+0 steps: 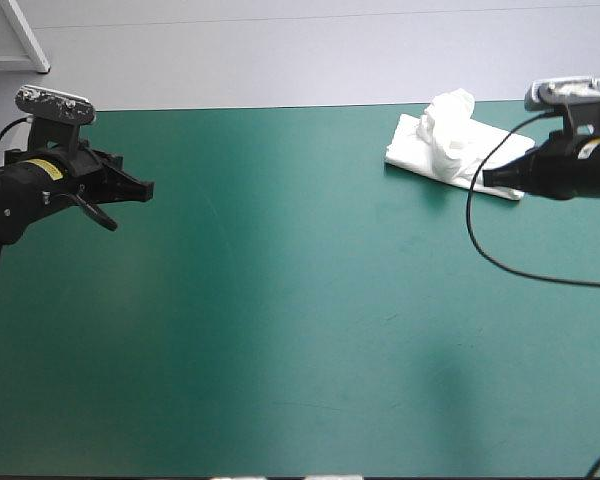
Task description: Fold the cloth
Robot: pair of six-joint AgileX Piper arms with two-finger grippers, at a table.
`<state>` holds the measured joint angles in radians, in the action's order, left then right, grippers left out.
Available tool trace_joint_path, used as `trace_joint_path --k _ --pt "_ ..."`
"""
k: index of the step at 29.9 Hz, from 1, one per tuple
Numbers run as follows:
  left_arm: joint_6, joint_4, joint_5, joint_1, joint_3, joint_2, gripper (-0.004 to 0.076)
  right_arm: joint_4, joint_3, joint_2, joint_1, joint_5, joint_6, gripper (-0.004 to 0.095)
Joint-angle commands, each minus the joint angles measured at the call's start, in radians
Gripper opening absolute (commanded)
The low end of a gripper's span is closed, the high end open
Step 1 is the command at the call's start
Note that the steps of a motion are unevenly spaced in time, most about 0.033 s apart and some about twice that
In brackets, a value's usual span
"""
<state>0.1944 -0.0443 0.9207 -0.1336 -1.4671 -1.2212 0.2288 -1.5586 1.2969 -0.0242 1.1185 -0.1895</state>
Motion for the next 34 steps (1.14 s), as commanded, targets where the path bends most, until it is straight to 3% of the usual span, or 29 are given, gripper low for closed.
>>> trace_joint_path --k 1,6,12,19,28,34 --pt "0.007 -0.009 -0.026 -0.001 -0.015 0.051 0.002 -0.002 0.186 -0.151 0.009 -0.195 -0.032 -0.0017" --pt "0.007 -0.005 -0.034 -0.001 0.059 0.111 0.0019 -0.005 0.543 -0.349 0.009 -0.458 -0.054 -0.0017" --pt "0.026 -0.005 -0.047 -0.001 0.189 0.192 0.0019 -0.005 0.835 -0.527 0.009 -0.606 -0.137 -0.0017" --pt "0.029 -0.005 -0.091 -0.001 0.385 0.31 0.0019 0.013 1.049 -0.705 0.009 -0.688 -0.139 -0.0017" --pt "0.052 -0.005 -0.241 -0.001 0.742 0.577 0.002 0.013 1.153 -0.92 0.009 -0.702 -0.173 -0.0017" --pt "0.052 -0.005 -0.256 -0.001 0.893 0.725 0.0019 0.025 1.192 -0.974 0.009 -0.744 -0.162 -0.0017"
